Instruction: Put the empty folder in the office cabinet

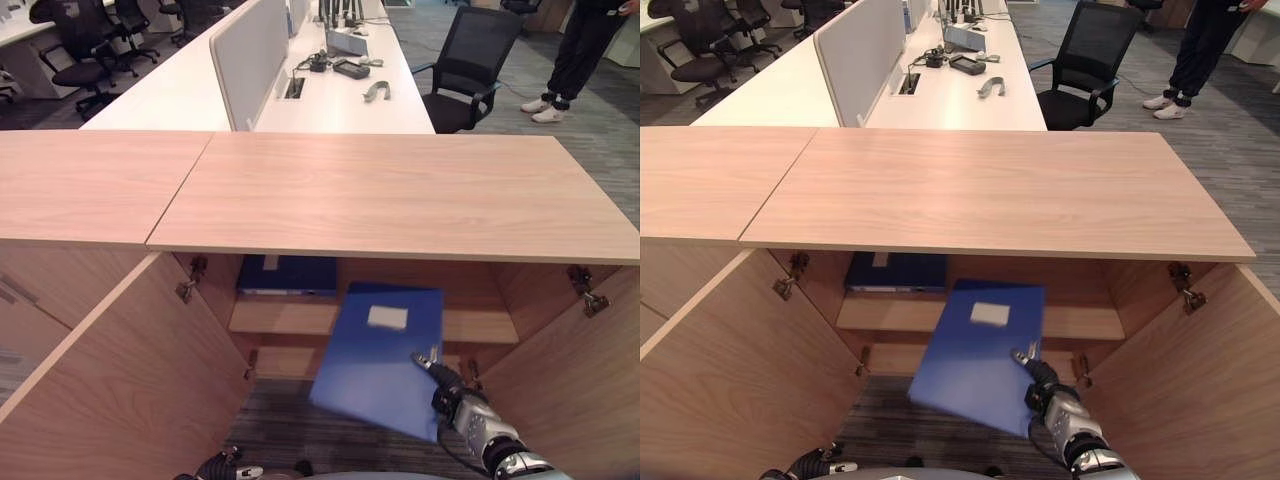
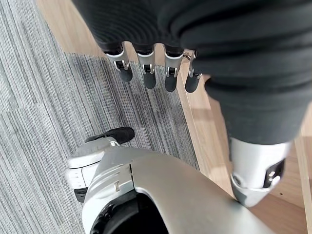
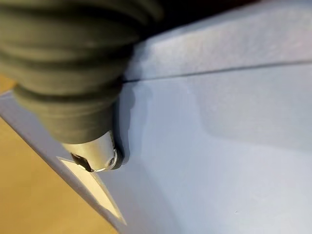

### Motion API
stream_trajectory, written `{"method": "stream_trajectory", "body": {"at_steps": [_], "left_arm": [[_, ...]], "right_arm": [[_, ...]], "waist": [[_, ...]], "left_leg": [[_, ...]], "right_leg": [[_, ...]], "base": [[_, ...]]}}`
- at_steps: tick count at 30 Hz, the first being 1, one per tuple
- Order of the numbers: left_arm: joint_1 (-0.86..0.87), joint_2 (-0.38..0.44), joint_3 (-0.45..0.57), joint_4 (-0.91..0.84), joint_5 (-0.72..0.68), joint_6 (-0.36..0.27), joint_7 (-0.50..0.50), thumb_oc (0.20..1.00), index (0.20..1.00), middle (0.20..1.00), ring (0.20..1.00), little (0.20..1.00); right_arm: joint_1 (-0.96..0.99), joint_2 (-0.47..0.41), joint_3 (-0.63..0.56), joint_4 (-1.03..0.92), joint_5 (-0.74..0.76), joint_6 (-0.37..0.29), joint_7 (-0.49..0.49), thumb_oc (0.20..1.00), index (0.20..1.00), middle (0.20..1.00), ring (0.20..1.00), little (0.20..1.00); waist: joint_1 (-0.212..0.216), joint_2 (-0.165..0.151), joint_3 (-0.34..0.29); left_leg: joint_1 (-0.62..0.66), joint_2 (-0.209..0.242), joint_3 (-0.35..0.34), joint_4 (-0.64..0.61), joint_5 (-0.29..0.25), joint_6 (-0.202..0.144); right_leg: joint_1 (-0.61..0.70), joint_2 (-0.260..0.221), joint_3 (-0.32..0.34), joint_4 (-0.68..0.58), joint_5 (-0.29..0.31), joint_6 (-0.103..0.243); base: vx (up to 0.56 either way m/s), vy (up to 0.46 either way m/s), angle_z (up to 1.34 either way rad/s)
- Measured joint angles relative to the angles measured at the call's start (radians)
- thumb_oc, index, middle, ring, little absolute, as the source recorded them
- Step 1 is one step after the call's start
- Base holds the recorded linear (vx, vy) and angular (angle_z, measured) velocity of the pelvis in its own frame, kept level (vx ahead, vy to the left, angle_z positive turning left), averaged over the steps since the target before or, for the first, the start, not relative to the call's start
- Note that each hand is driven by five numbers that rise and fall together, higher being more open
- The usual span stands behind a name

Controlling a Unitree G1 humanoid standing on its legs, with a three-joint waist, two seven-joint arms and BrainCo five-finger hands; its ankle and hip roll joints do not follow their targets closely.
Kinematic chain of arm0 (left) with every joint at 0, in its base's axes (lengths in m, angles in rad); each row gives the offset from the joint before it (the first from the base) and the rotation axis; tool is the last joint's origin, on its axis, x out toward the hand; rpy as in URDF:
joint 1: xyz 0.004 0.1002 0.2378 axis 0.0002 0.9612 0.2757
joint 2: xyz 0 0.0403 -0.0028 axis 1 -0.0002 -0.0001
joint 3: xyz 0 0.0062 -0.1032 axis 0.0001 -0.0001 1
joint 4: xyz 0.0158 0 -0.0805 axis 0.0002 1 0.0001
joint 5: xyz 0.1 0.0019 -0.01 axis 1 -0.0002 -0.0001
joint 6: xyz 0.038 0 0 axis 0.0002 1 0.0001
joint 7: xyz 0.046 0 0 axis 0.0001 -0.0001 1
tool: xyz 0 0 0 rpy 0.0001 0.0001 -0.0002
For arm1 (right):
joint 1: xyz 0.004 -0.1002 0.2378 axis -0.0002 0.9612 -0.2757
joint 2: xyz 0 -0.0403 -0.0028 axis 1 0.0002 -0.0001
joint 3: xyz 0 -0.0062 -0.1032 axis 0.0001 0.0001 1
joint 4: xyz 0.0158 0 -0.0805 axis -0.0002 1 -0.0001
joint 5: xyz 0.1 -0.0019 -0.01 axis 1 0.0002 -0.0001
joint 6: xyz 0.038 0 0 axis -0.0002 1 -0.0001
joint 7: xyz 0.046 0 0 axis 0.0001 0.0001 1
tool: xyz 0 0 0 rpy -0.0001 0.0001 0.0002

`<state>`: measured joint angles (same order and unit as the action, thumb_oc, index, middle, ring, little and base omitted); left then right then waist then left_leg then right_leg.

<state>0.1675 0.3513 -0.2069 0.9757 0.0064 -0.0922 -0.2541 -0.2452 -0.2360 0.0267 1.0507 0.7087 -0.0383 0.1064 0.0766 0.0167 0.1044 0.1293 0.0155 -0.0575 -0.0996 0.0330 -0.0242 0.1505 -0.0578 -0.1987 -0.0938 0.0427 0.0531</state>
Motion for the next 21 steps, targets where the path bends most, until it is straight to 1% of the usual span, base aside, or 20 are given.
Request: {"method": "stream_trajectory", "body": {"at_steps": [1, 2, 3, 6, 8, 12, 14, 16, 17, 18, 20, 21], "left_arm": [[0.0, 0.001, 0.0, 0.0, 0.0, 0.001, 0.0, 1.0, 1.0, 1.0, 1.0, 1.0], [0.0, 0.004, -0.006, -0.006, -0.001, 0.001, 0.0, 1.0, 1.0, 1.0, 1.0, 1.0], [0.001, 0.005, -0.017, -0.009, -0.004, 0.001, 0.004, 1.0, 1.0, 1.0, 1.0, 1.0], [0.001, 0.005, -0.028, -0.014, -0.04, 0.005, 0.007, 1.0, 1.0, 1.0, 1.0, 1.0], [0.0, 0.005, -0.036, -0.022, -0.044, 0.006, 0.009, 1.0, 1.0, 1.0, 1.0, 1.0], [-0.006, 0.006, -0.067, -0.051, -0.079, 0.007, 0.024, 1.0, 1.0, 1.0, 1.0, 1.0], [-0.015, 0.006, -0.08, -0.077, -0.104, 0.008, 0.034, 1.0, 1.0, 1.0, 1.0, 1.0], [-0.033, 0.005, -0.081, -0.097, -0.122, 0.007, 0.047, 1.0, 1.0, 1.0, 1.0, 1.0], [-0.052, 0.005, -0.082, -0.097, -0.139, 0.008, 0.053, 1.0, 1.0, 1.0, 1.0, 1.0], [-0.058, 0.006, -0.081, -0.132, -0.163, 0.002, 0.075, 1.0, 1.0, 1.0, 1.0, 1.0], [-0.074, 0.008, -0.101, -0.164, -0.197, -0.001, 0.09, 1.0, 1.0, 1.0, 1.0, 1.0], [-0.099, 0.009, -0.115, -0.181, -0.208, -0.001, 0.096, 1.0, 1.0, 1.0, 1.0, 1.0]], "right_arm": [[-0.014, -0.001, -0.018, 0.0, 0.031, -0.007, -0.007, 0.2, 0.2, 0.2, 0.2, 0.2], [-0.041, 0.0, -0.066, 0.001, 0.088, -0.011, -0.036, 0.2, 0.2, 0.2, 0.2, 0.2], [-0.065, -0.002, -0.091, 0.001, 0.163, -0.056, -0.066, 0.2, 0.2, 0.2, 0.2, 0.2], [-0.114, -0.002, -0.115, 0.001, 0.257, -0.088, -0.103, 0.2, 0.2, 0.2, 0.2, 0.2], [-0.151, -0.003, -0.121, 0.009, 0.302, -0.095, -0.125, 0.2, 0.2, 0.2, 0.2, 0.2], [-0.224, -0.009, -0.172, 0.015, 0.408, -0.12, -0.164, 0.2, 0.2, 0.2, 0.2, 0.2], [-0.302, -0.035, -0.192, 0.02, 0.451, -0.14, -0.195, 0.2, 0.2, 0.2, 0.2, 0.2], [-0.369, -0.062, -0.211, 0.02, 0.478, -0.166, -0.216, 0.2, 0.2, 0.2, 0.2, 0.2], [-0.404, -0.079, -0.227, 0.02, 0.492, -0.181, -0.231, 0.2, 0.2, 0.2, 0.2, 0.2], [-0.472, -0.103, -0.235, 0.022, 0.516, -0.205, -0.244, 0.2, 0.2, 0.2, 0.2, 0.2], [-0.539, -0.136, -0.239, 0.036, 0.537, -0.225, -0.261, 0.2, 0.2, 0.2, 0.2, 0.2], [-0.574, -0.157, -0.238, 0.061, 0.552, -0.234, -0.272, 0.2, 0.2, 0.2, 0.2, 0.2]], "waist": [[0.002, 0.001, 0.0], [0.009, 0.004, 0.002], [0.018, 0.009, 0.003], [0.018, 0.022, 0.012], [0.022, 0.037, 0.02], [0.028, 0.071, 0.038], [0.031, 0.095, 0.057], [0.034, 0.121, 0.076], [0.045, 0.136, 0.089], [0.054, 0.164, 0.116], [0.059, 0.19, 0.148], [0.075, 0.197, 0.165]], "left_leg": [[-0.001, 0.0, -0.001, 0.0, 0.0, 0.0], [-0.005, 0.0, -0.002, 0.0, 0.0, 0.0], [-0.01, 0.0, -0.004, 0.0, 0.001, -0.001], [-0.013, 0.0, -0.006, 0.001, 0.004, -0.003], [-0.017, 0.0, -0.007, 0.001, 0.007, -0.003], [-0.033, -0.001, -0.016, 0.001, 0.013, -0.006], [-0.064, -0.001, -0.024, 0.007, 0.029, -0.007], [-0.094, -0.002, -0.032, 0.01, 0.044, -0.009], [-0.104, -0.002, -0.034, 0.01, 0.049, -0.01], [-0.126, -0.001, -0.04, 0.01, 0.061, -0.017], [-0.148, -0.001, -0.056, 0.01, 0.074, -0.02], [-0.171, 0.001, -0.063, 0.013, 0.082, -0.023]], "right_leg": [[0.0, 0.0, -0.002, 0.0, -0.001, -0.001], [-0.004, 0.0, -0.002, -0.001, -0.001, -0.001], [-0.008, 0.0, -0.004, -0.001, -0.001, -0.001], [-0.011, 0.0, -0.007, -0.001, -0.001, -0.002], [-0.015, 0.0, -0.008, -0.001, -0.001, -0.002], [-0.026, -0.001, -0.017, -0.001, 0.0, -0.001], [-0.061, -0.001, -0.024, -0.001, 0.006, 0.004], [-0.086, -0.002, -0.037, 0.005, 0.021, -0.005], [-0.094, -0.001, -0.039, 0.005, 0.025, -0.006], [-0.113, 0.0, -0.045, 0.005, 0.032, -0.005], [-0.129, -0.001, -0.063, 0.005, 0.034, -0.001], [-0.148, 0.002, -0.07, 0.006, 0.034, -0.001]], "base": [[0.03, -0.026, 0.02], [0.02, -0.027, 0.03], [0.0, -0.017, 0.05], [0.0, -0.009, 0.03], [0.0, 0.0, 0.0], [-0.05, 0.015, 0.06], [-0.09, 0.017, 0.11], [-0.11, 0.015, 0.16], [-0.14, 0.007, 0.18], [-0.1, 0.002, 0.15], [-0.14, -0.014, 0.22], [-0.14, -0.022, 0.22]]}}
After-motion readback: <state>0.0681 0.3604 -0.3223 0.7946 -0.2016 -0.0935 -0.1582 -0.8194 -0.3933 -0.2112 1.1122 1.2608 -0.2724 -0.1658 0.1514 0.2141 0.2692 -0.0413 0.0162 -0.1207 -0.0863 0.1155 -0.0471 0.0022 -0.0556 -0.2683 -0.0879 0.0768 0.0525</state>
